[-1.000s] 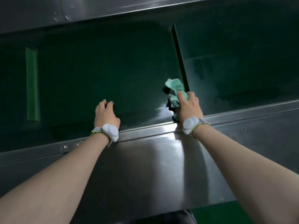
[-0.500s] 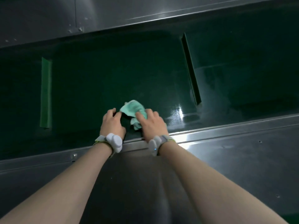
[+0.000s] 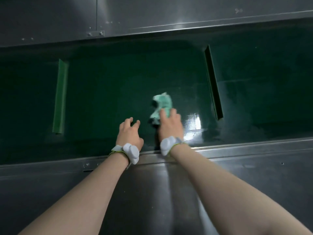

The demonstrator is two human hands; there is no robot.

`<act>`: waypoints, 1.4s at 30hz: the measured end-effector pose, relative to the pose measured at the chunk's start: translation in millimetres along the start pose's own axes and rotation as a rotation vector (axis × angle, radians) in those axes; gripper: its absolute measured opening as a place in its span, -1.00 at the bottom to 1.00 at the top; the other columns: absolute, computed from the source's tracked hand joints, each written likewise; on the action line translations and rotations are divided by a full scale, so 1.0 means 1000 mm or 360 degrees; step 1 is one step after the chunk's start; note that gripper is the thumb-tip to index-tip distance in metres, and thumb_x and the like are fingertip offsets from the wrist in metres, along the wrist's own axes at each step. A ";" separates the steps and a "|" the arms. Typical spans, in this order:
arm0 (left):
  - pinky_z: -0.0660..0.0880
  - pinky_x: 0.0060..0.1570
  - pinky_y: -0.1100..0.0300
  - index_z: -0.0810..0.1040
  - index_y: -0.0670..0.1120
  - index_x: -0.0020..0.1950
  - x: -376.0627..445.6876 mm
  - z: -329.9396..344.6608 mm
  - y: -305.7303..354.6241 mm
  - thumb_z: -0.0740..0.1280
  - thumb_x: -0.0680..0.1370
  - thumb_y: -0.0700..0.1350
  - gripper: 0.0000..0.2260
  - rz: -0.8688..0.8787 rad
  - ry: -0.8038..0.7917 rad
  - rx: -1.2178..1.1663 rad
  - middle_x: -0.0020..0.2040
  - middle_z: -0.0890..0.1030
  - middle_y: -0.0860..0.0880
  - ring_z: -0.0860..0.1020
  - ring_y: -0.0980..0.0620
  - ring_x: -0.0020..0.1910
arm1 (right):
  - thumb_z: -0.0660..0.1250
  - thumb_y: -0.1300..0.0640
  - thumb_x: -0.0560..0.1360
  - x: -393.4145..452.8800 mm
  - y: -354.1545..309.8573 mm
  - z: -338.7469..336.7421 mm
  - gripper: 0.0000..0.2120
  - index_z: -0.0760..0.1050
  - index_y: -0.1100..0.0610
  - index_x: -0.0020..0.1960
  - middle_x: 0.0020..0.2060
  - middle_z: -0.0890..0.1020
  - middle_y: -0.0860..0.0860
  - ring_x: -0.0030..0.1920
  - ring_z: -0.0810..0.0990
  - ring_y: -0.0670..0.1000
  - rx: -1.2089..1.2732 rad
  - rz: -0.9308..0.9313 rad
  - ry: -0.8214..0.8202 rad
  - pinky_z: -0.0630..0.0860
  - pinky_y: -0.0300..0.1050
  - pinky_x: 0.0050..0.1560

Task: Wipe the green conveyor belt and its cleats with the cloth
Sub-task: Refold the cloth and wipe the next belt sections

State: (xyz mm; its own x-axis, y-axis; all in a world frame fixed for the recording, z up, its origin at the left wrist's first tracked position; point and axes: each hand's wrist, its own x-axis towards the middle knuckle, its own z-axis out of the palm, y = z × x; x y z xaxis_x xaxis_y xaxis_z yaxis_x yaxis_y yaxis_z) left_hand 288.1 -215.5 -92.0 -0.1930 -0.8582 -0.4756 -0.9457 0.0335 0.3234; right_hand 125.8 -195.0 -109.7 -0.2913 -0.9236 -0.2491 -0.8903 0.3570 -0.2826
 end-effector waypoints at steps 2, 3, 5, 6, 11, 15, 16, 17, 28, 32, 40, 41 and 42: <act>0.43 0.37 0.02 0.45 -0.06 0.50 0.000 -0.003 -0.001 0.28 0.46 -0.31 -0.42 0.0023 -0.0011 0.0020 0.54 0.27 -0.09 0.21 -0.17 0.51 | 0.22 0.22 0.54 -0.013 -0.029 0.012 -0.48 0.29 0.04 0.49 0.26 0.38 0.18 0.10 0.43 0.24 -0.0015 -0.0306 -0.0161 0.53 0.09 -0.01; 0.45 0.34 0.01 0.48 -0.05 0.46 0.001 -0.004 -0.002 0.29 0.46 -0.31 -0.45 0.0040 -0.0020 0.0030 0.52 0.29 -0.09 0.24 -0.18 0.49 | 0.22 0.21 0.54 -0.017 -0.034 0.014 -0.48 0.29 0.04 0.49 0.25 0.39 0.18 0.07 0.43 0.23 -0.0016 -0.0389 -0.0215 0.53 0.12 0.00; 0.45 0.32 0.03 0.48 -0.04 0.45 0.002 -0.007 -0.004 0.31 0.46 -0.31 -0.45 0.0060 -0.0047 0.0079 0.51 0.30 -0.10 0.24 -0.18 0.48 | 0.23 0.19 0.54 -0.014 -0.025 0.010 -0.48 0.29 0.04 0.49 0.24 0.39 0.17 0.06 0.43 0.24 -0.0037 -0.0490 -0.0242 0.53 0.13 -0.02; 0.44 0.32 0.03 0.46 -0.03 0.49 0.003 -0.008 -0.006 0.30 0.47 -0.31 -0.43 0.0065 -0.0059 0.0109 0.51 0.29 -0.09 0.23 -0.17 0.49 | 0.24 0.20 0.53 -0.011 -0.015 0.007 -0.47 0.30 0.03 0.49 0.25 0.39 0.18 0.06 0.43 0.24 -0.0063 -0.0523 -0.0234 0.53 0.12 -0.04; 0.49 0.24 0.06 0.39 -0.01 0.56 0.007 -0.010 -0.007 0.23 0.51 -0.31 -0.40 0.0049 -0.0099 0.0131 0.53 0.26 -0.04 0.19 -0.13 0.53 | 0.32 0.25 0.44 0.001 0.051 -0.019 -0.38 0.31 0.01 0.48 0.24 0.38 0.18 0.08 0.45 0.28 -0.0020 -0.0153 -0.0045 0.57 0.09 -0.08; 0.49 0.24 0.05 0.40 -0.03 0.55 0.008 -0.017 -0.002 0.21 0.53 -0.28 -0.43 -0.0014 -0.0124 0.0051 0.53 0.28 -0.04 0.22 -0.12 0.52 | 0.34 0.21 0.48 -0.006 0.071 -0.043 -0.44 0.34 0.02 0.46 0.23 0.40 0.17 0.11 0.45 0.26 0.0098 -0.0028 -0.0022 0.58 0.11 -0.04; 0.47 0.27 0.04 0.40 -0.04 0.55 0.009 -0.019 0.001 0.20 0.54 -0.26 -0.45 -0.0043 -0.0119 0.0002 0.53 0.29 -0.06 0.24 -0.13 0.52 | 0.36 0.22 0.48 -0.011 0.074 -0.050 -0.44 0.35 0.04 0.46 0.23 0.40 0.17 0.13 0.45 0.26 0.0144 -0.0026 0.0009 0.58 0.12 -0.01; 0.44 0.32 0.02 0.38 -0.06 0.56 0.008 -0.021 0.004 0.20 0.55 -0.25 -0.46 -0.0072 -0.0111 -0.0055 0.53 0.29 -0.08 0.27 -0.15 0.51 | 0.37 0.23 0.47 -0.017 0.076 -0.057 -0.44 0.37 0.06 0.45 0.24 0.41 0.18 0.15 0.45 0.26 0.0192 -0.0032 0.0063 0.58 0.13 0.01; 0.55 0.10 -0.07 0.61 -0.11 0.17 -0.072 -0.002 0.071 0.21 0.70 -0.06 -0.78 0.0003 0.0411 -0.0786 0.07 0.65 -0.09 0.61 -0.10 0.07 | 0.38 0.02 0.52 -0.078 0.043 -0.099 -0.42 0.27 -0.19 0.48 0.16 0.59 -0.24 0.08 0.57 -0.16 0.0988 -0.0072 -0.0156 0.56 -0.07 0.12; 0.54 0.14 -0.04 0.66 -0.03 0.07 -0.100 0.009 0.095 0.13 0.70 0.16 -0.61 -0.0360 0.0210 -0.1421 0.01 0.71 -0.03 0.63 -0.10 0.06 | 0.41 -0.23 0.49 -0.096 0.037 -0.091 -0.64 0.46 -0.28 0.27 0.02 0.68 -0.30 0.03 0.65 -0.24 0.1427 0.0116 -0.0300 0.63 -0.02 0.14; 0.41 0.44 -0.12 0.53 0.06 0.45 -0.147 0.042 0.087 0.10 0.56 0.44 -0.35 -0.0465 -0.0137 -0.2134 0.40 0.58 -0.02 0.52 -0.07 0.41 | 0.43 -0.20 0.52 -0.146 0.046 -0.071 -0.61 0.51 -0.19 0.32 0.14 0.69 -0.20 0.15 0.67 -0.14 0.1760 0.0143 -0.0481 0.57 0.01 0.23; 0.38 0.47 -0.13 0.49 0.00 0.49 -0.148 0.043 0.087 0.14 0.55 0.45 -0.30 -0.0437 -0.0184 -0.2243 0.43 0.55 -0.04 0.49 -0.07 0.44 | 0.39 -0.19 0.55 -0.147 0.047 -0.070 -0.63 0.52 -0.18 0.33 0.15 0.69 -0.19 0.16 0.67 -0.14 0.1817 0.0171 -0.0499 0.56 -0.02 0.24; 0.39 0.47 -0.13 0.49 0.00 0.48 -0.154 0.047 0.084 0.18 0.54 0.45 -0.30 -0.0400 -0.0188 -0.2275 0.42 0.56 -0.04 0.49 -0.07 0.44 | 0.37 -0.18 0.56 -0.156 0.047 -0.067 -0.65 0.52 -0.18 0.34 0.15 0.69 -0.18 0.17 0.66 -0.14 0.1846 0.0202 -0.0503 0.55 -0.03 0.23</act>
State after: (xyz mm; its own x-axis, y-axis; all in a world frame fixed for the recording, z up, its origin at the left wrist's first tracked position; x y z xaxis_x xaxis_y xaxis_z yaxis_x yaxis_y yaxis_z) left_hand 225.6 -56.3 -30.2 -0.1515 -0.7158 -0.6817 0.0913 -0.6968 0.7114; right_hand 105.9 -43.3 -22.5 -0.1113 -0.8558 -0.5051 0.0294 0.5052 -0.8625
